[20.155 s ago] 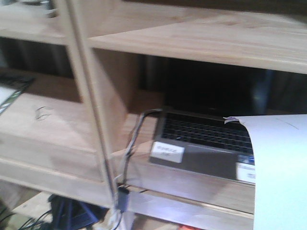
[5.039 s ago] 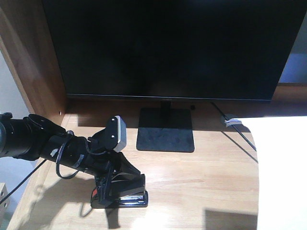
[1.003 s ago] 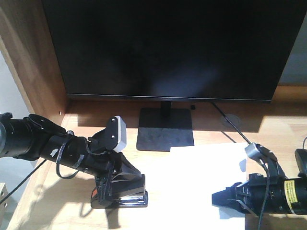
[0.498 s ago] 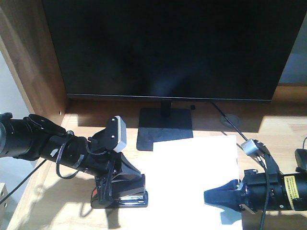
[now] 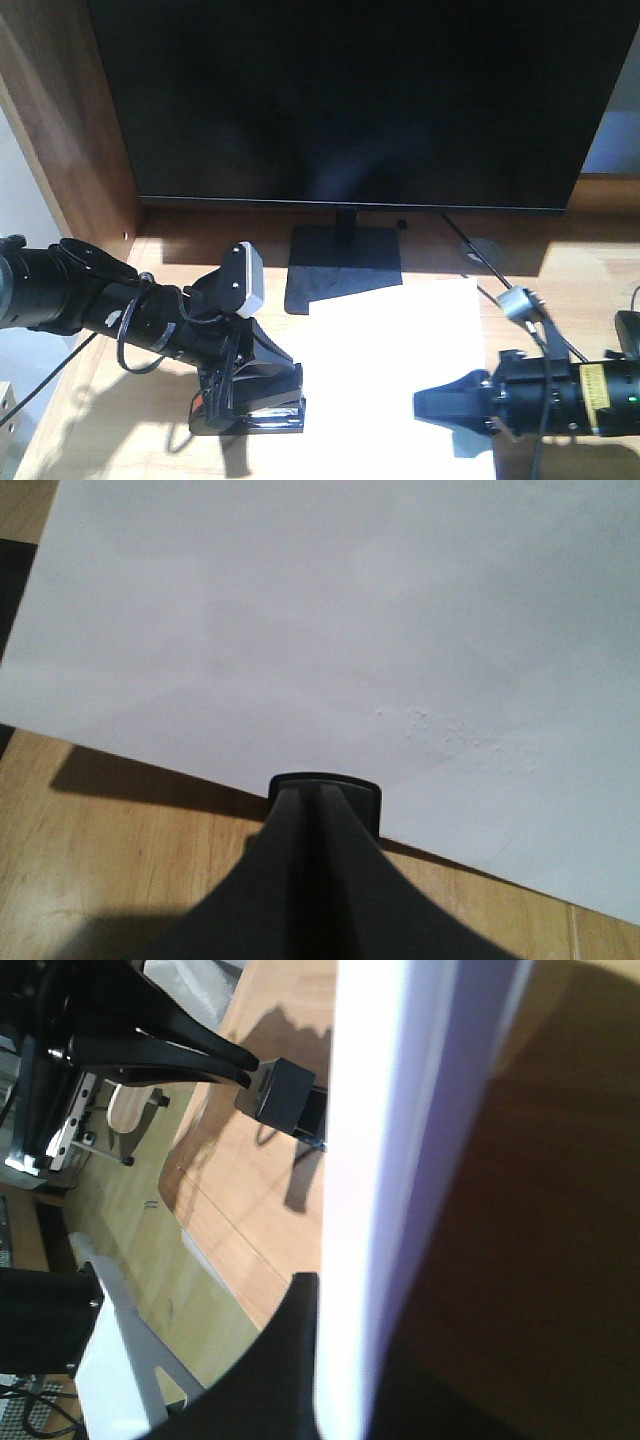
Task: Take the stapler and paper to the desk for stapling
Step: 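Slide the paper under the stapler with the right gripper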
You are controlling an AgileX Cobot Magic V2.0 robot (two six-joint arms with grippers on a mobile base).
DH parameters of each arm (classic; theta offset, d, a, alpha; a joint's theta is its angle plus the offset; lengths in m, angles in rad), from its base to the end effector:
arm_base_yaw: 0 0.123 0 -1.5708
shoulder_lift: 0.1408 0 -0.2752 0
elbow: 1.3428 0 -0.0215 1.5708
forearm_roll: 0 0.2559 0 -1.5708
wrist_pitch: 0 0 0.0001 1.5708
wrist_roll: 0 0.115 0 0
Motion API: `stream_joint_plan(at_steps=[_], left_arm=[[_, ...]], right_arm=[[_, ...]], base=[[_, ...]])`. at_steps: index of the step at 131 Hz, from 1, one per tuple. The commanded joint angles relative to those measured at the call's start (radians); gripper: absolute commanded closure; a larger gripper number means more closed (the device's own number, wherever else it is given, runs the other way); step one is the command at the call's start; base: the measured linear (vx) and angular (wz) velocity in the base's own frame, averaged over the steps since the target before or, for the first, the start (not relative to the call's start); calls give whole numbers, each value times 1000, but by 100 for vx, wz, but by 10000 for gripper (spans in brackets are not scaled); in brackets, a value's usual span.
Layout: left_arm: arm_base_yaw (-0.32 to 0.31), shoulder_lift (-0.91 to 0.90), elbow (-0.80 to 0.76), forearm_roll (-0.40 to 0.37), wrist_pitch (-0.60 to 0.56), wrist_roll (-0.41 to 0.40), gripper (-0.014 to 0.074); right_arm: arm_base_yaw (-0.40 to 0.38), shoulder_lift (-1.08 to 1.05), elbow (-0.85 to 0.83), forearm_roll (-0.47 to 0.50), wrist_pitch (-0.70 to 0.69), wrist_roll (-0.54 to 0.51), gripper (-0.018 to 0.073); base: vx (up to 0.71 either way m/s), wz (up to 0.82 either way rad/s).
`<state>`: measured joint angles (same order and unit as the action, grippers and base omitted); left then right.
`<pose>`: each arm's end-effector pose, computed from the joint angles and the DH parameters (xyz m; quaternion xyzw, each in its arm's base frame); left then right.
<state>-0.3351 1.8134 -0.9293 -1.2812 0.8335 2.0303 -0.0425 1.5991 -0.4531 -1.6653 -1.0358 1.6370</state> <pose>0.2883 -0.1869 0.1380 0.5848 0.6872 -0.3027 0.3068 0.2151 0.0894 0.1260 -0.1187 0.8532 0.4703 0.1916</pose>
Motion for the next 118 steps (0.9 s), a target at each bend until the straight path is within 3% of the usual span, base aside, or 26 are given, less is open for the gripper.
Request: stream_joint_plan(at_steps=[1,23,66,87,118], left_arm=[[-5,-41,-23,-45,37,3,603],[-5,-41,-23,-45,37,3,603],[-5,-41,-23,-45,37,3,603],[-5,-41,-23,-45,37,3,603],[-5,-41,-23,-45,37,3,603]], right_arm=[[39,11,-21,96,-30,-25,561],[76,56,-22,170,24,-65,561],[81,180,-62,202,13,-74,561],[121,221,-106,232,-1,-74,561],[188,239,-117,366,43,-99,561]], base=[[0,0],[0,0],[0,0],[0,0],[0,0]])
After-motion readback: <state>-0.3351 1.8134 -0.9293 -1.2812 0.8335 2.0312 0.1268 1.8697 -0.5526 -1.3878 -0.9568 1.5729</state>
